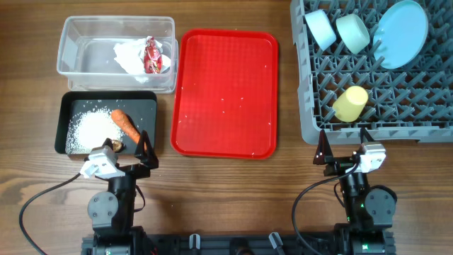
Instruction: Sort waste into correct bins and load items into the dishwasher rack
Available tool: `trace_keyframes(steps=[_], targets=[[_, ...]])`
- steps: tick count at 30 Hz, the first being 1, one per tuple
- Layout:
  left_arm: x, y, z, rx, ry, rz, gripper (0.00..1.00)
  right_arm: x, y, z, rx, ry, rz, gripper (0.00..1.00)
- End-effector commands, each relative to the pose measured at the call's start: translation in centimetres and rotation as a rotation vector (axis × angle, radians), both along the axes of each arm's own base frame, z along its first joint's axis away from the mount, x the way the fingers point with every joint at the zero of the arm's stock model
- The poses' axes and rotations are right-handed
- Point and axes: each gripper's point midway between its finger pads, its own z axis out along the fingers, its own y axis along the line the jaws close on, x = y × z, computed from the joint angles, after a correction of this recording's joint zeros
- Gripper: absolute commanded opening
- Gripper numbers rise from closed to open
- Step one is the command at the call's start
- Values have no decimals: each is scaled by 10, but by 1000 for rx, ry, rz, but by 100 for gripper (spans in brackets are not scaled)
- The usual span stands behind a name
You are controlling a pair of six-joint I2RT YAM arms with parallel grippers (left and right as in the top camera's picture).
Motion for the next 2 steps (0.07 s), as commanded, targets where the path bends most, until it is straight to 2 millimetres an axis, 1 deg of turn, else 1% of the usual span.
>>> trace_keyframes(steps=[1,2], targets=[[0,-4,-1,19,-2,-24,100,0,-4,2,15,-9,-20,100],[0,-4,-1,19,-2,-24,100,0,-4,2,16,-9,-20,100]])
